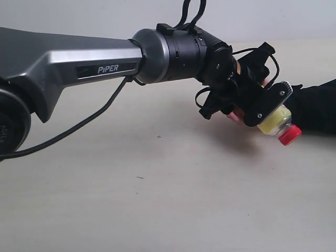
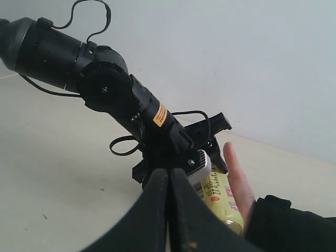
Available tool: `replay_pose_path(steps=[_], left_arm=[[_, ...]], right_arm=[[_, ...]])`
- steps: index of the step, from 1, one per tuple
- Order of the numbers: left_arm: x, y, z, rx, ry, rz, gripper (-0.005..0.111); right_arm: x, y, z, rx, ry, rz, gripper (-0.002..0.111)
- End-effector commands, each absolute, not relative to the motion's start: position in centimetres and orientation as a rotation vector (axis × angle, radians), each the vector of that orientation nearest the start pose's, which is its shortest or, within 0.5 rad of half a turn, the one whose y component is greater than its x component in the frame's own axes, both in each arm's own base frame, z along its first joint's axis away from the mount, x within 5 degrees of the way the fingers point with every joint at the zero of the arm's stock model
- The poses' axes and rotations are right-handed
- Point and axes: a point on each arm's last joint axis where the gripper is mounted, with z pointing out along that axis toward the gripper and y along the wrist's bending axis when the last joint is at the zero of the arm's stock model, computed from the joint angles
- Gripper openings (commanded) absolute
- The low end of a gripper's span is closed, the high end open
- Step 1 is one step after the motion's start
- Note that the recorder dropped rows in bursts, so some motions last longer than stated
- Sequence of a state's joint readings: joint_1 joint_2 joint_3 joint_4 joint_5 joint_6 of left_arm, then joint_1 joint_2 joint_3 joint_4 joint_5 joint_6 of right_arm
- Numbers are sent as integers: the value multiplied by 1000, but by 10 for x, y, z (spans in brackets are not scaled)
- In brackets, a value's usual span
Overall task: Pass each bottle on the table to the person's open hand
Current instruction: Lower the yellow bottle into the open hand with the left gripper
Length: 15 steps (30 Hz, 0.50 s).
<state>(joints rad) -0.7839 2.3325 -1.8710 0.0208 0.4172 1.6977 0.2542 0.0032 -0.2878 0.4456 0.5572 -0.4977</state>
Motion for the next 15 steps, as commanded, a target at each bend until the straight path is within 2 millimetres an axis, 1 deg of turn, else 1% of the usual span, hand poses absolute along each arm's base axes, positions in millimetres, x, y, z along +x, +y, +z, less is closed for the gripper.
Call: replay_pose_path(steps=[1, 2, 6, 9, 14, 15], left_arm=[[377, -371, 169, 2232, 846, 430, 73], [377, -371, 169, 2218, 861, 425, 78], [377, -371, 171, 2217, 859, 427, 78], [376, -369, 186, 2197, 862, 430, 78], [372, -366, 204, 2186, 871, 429, 78], [370, -364, 212, 2190, 873, 427, 78]], right_arm=[[25, 28, 261, -478, 1645, 303, 0], [25, 28, 261, -478, 1645, 303, 0], [25, 28, 261, -478, 1645, 303, 0], [25, 28, 261, -478, 1645, 303, 0], [25, 28, 261, -478, 1645, 303, 0], [25, 28, 261, -478, 1645, 303, 0]])
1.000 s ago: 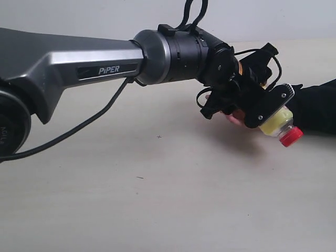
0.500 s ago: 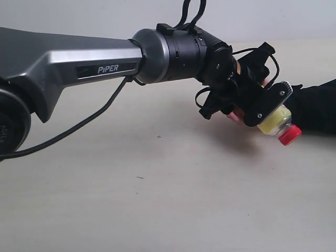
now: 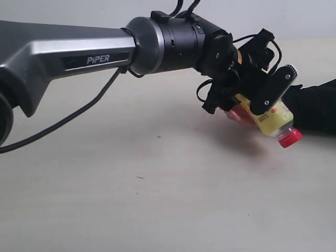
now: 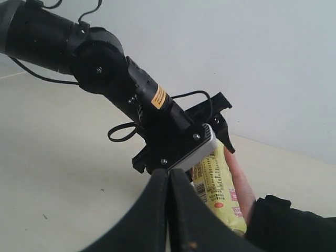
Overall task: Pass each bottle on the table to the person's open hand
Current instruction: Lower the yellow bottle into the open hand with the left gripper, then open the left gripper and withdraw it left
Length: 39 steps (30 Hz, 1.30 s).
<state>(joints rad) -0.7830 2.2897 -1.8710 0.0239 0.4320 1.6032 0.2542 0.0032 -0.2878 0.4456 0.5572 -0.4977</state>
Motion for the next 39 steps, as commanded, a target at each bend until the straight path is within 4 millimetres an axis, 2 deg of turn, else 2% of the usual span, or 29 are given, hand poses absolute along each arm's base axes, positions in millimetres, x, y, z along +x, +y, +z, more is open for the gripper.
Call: replay_pose_path(steps=[1, 4, 11, 13, 15, 17, 21, 22, 27, 30, 34, 36, 39], left_arm=[[369, -362, 214, 2198, 882, 421, 78], [365, -358, 228, 2183, 928, 400, 78], [361, -354, 242, 2143, 1012, 362, 78], [359, -353, 252, 2102, 1045, 348, 75], [356, -350, 266, 2062, 1064, 341, 66], [352, -345, 283, 2006, 1115, 316, 51], [337, -330, 316, 1861, 1360, 187, 8], [333, -327, 322, 1837, 1413, 161, 0], [315, -302, 347, 1629, 1773, -2, 0], [306, -285, 355, 1497, 1908, -57, 0], [292, -252, 360, 1313, 2010, -110, 0], [279, -230, 359, 1198, 2033, -141, 0], [249, -192, 349, 1010, 2017, -200, 0]], right_arm=[[25, 28, 261, -478, 1645, 303, 0], [25, 28, 261, -478, 1645, 303, 0], [25, 28, 261, -478, 1645, 303, 0], [25, 28, 261, -478, 1645, 303, 0], [25, 28, 261, -478, 1645, 303, 0], [25, 28, 261, -478, 1645, 303, 0], [25, 28, 261, -478, 1645, 303, 0], [25, 28, 261, -478, 1645, 303, 0], [25, 28, 261, -478, 1645, 303, 0], [25, 28, 261, -478, 1645, 303, 0], [25, 28, 261, -478, 1645, 303, 0], [25, 28, 261, -478, 1645, 303, 0], [25, 28, 261, -478, 1645, 303, 0]])
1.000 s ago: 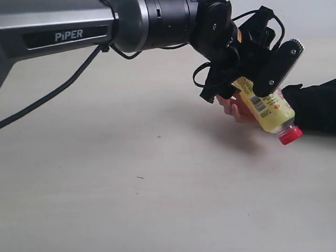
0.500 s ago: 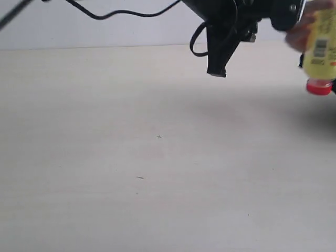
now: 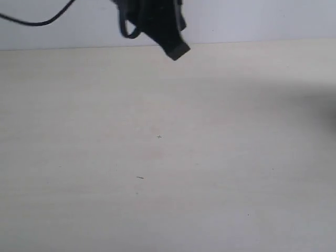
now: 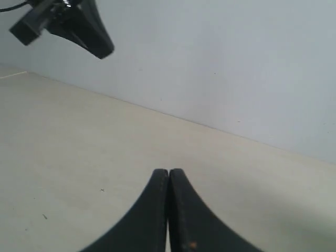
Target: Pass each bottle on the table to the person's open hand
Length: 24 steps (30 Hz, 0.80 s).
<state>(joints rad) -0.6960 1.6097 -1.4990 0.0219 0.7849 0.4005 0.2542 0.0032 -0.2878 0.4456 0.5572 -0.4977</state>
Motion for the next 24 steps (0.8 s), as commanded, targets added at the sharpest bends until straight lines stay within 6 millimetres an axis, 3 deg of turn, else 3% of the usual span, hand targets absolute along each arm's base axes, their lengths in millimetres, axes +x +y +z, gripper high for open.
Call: replay_pose_path(steps=[1, 5, 11, 17, 24], left_arm=[[240, -184, 347, 950, 1981, -226, 0], [183, -142, 329, 732, 1793, -364, 0], [118, -92, 301, 513, 1594, -535, 0], [80, -63, 263, 449, 1486, -591, 0], [61, -48, 238, 413, 1434, -625, 0]], right_arm=[[25, 28, 261, -478, 1645, 303, 0], [25, 28, 261, -478, 1645, 303, 0], [25, 28, 261, -476, 1643, 303, 0], [25, 28, 261, -476, 1643, 303, 0], [25, 28, 261, -476, 1643, 303, 0]])
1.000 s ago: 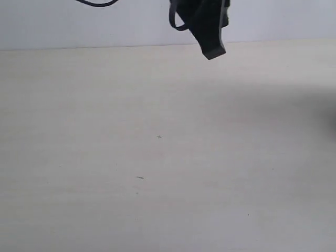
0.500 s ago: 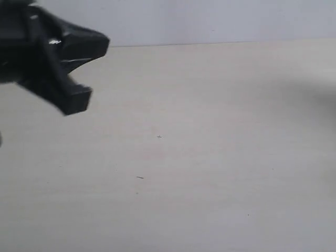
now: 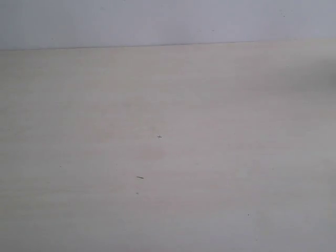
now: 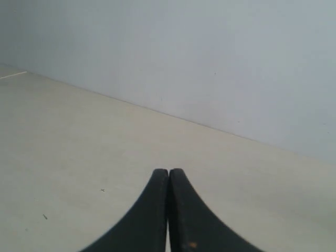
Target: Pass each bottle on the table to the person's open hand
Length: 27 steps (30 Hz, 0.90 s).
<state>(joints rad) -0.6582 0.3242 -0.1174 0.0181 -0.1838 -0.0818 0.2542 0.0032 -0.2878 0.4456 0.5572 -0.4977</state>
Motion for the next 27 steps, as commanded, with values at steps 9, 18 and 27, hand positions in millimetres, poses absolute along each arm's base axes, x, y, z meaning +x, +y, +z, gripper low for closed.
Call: replay_pose_path(steps=[9, 18, 27], left_arm=[[60, -47, 217, 429, 1479, -611, 0], [60, -47, 215, 434, 1496, -607, 0], [53, -31, 216, 333, 1458, -488, 0]], right_arm=[[25, 28, 261, -476, 1643, 303, 0], [25, 28, 261, -476, 1643, 303, 0], [25, 28, 261, -476, 1643, 303, 0]])
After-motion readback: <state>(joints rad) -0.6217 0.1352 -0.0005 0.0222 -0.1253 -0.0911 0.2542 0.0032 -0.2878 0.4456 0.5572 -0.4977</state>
